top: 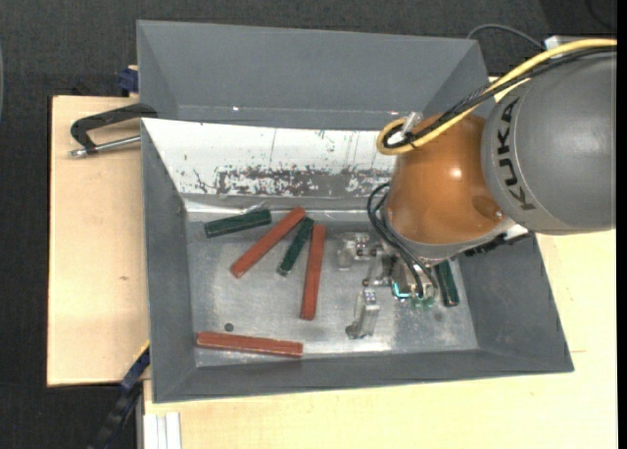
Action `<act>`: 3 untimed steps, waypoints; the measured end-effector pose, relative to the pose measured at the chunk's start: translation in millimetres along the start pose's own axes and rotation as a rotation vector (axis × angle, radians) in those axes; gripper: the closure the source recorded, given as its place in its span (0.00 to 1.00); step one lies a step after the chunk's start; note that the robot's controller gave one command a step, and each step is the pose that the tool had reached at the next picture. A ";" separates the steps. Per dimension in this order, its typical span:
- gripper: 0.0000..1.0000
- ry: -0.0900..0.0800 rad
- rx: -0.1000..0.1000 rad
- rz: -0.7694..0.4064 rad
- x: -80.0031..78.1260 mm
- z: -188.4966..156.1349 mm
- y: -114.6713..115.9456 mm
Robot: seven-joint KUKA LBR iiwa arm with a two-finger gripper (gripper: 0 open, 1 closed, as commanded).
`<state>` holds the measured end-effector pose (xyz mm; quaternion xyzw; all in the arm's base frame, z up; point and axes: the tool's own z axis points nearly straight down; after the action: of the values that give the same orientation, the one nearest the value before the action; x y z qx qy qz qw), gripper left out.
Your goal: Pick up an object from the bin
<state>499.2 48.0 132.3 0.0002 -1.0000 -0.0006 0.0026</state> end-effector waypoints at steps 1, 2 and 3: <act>0.00 -0.007 0.000 0.001 -1.9 -3.3 -0.2; 0.00 -0.011 0.000 0.017 -11.9 16.5 48.3; 0.00 -0.011 -0.004 -0.140 -28.1 44.1 71.2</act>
Offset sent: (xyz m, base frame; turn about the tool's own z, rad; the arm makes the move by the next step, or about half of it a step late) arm 0.0174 0.0977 -0.0368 0.0216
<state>527.1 119.3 88.1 0.0704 -0.9975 -0.0026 -0.0028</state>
